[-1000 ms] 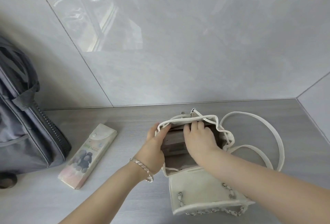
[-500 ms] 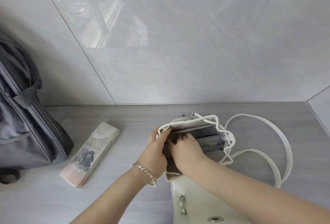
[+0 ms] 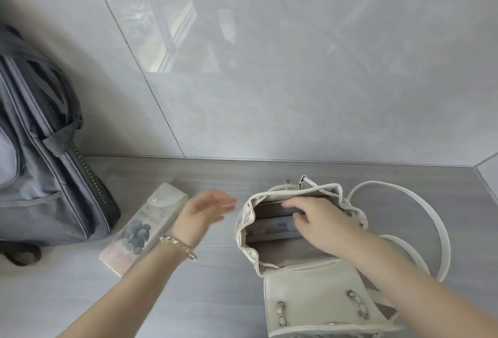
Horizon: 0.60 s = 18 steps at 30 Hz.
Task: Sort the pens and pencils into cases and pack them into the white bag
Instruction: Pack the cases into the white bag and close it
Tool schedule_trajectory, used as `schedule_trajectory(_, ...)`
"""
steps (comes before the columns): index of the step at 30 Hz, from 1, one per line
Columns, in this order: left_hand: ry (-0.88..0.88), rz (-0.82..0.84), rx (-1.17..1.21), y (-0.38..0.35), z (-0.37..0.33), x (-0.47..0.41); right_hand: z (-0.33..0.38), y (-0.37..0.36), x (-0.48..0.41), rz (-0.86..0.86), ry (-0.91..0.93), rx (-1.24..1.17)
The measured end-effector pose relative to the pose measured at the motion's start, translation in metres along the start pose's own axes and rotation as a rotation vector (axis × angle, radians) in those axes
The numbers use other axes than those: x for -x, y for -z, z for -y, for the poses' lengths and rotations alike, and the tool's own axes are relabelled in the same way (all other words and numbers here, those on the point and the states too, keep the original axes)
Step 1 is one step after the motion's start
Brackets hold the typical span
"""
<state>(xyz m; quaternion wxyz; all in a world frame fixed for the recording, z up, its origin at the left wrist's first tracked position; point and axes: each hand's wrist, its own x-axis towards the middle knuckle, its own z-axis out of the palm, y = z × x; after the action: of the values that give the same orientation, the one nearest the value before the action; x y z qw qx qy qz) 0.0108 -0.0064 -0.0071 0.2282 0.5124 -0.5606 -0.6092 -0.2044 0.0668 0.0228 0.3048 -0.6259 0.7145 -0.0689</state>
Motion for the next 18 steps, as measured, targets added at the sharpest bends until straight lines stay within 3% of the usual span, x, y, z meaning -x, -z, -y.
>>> schedule_trajectory(2, 0.092, -0.247, -0.487, 0.027, 0.027, -0.016, -0.01, 0.011, 0.01, -0.1, -0.064, -0.042)
schedule_trajectory(4, 0.304, -0.351, -0.959, 0.053, 0.055, -0.026, -0.016, 0.013, 0.013, -0.117, -0.082, -0.164)
schedule_trajectory(7, 0.552, -0.425, -1.042, 0.083, 0.075, -0.028, -0.016, 0.015, 0.017, -0.133, -0.078, -0.266)
schedule_trajectory(10, 0.583, -0.391, -1.004, 0.087, 0.064, -0.025, -0.02, 0.018, 0.018, -0.234, -0.068, -0.282)
schedule_trajectory(12, 0.491, -0.391, -0.966, 0.076, 0.045, -0.02, -0.025, 0.016, 0.02, -0.353, -0.058, -0.252)
schedule_trajectory(15, 0.171, -0.4, -0.839, 0.046, -0.003, -0.006, -0.036, 0.012, 0.02, -0.611, -0.061, -0.121)
schedule_trajectory(18, -0.185, -0.236, -0.898, 0.01, -0.052, 0.022, -0.048, 0.015, 0.021, -0.584, -0.212, -0.241)
